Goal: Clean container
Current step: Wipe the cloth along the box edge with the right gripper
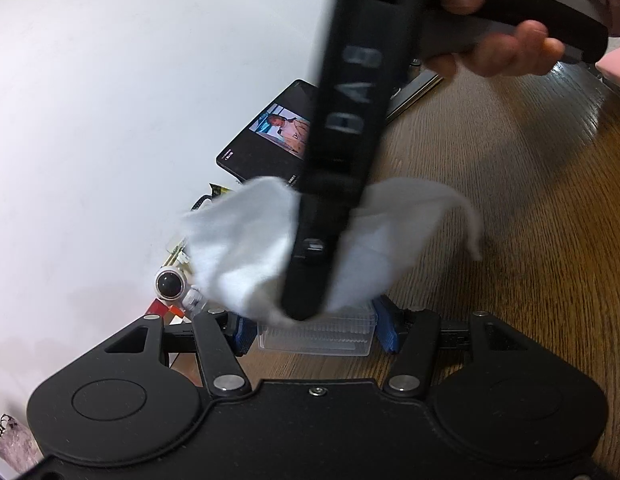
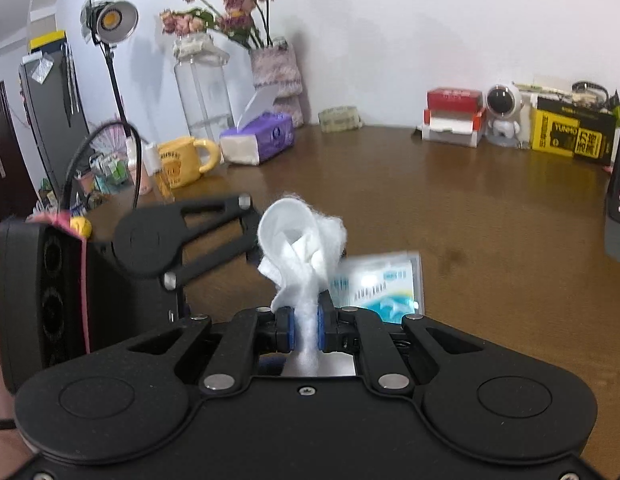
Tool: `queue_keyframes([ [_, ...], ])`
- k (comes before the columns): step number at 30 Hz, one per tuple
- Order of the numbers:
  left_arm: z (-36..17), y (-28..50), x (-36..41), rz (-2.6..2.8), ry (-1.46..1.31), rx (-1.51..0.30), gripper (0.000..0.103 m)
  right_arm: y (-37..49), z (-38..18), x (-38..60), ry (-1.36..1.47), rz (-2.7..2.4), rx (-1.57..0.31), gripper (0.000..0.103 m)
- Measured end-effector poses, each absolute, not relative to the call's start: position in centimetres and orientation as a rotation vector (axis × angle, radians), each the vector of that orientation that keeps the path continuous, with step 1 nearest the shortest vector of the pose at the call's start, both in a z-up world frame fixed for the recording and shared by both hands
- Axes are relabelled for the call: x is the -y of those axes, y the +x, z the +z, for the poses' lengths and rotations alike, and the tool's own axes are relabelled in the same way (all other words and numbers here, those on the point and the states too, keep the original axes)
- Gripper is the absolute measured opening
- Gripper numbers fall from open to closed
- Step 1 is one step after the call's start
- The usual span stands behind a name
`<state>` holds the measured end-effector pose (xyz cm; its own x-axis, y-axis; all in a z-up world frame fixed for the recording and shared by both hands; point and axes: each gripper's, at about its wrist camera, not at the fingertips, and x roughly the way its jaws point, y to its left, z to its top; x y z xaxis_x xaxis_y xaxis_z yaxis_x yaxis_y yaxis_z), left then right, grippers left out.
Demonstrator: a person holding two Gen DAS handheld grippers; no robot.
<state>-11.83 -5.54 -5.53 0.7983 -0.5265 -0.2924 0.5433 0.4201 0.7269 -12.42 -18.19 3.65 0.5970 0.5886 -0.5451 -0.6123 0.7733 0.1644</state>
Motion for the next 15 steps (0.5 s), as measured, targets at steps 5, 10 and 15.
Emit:
queue_keyframes([
  [5,-5.5,-11.7,5.6,-0.670,0.920,-0.018,0.056,-12.7,3.4,18.3,-0.043,0.693,-0.628,0.010],
  [10,-5.5,-11.5,5.6,-0.669,0.921,-0.015,0.056,-12.5,4.5,17.8,-0.035,0.696,-0.570,0.010],
  [15,-5.5,-11.3,5.6,-0.669,0.921,-0.016,0.057,-12.4,4.4,17.7,-0.045,0.704,-0.581,0.010],
])
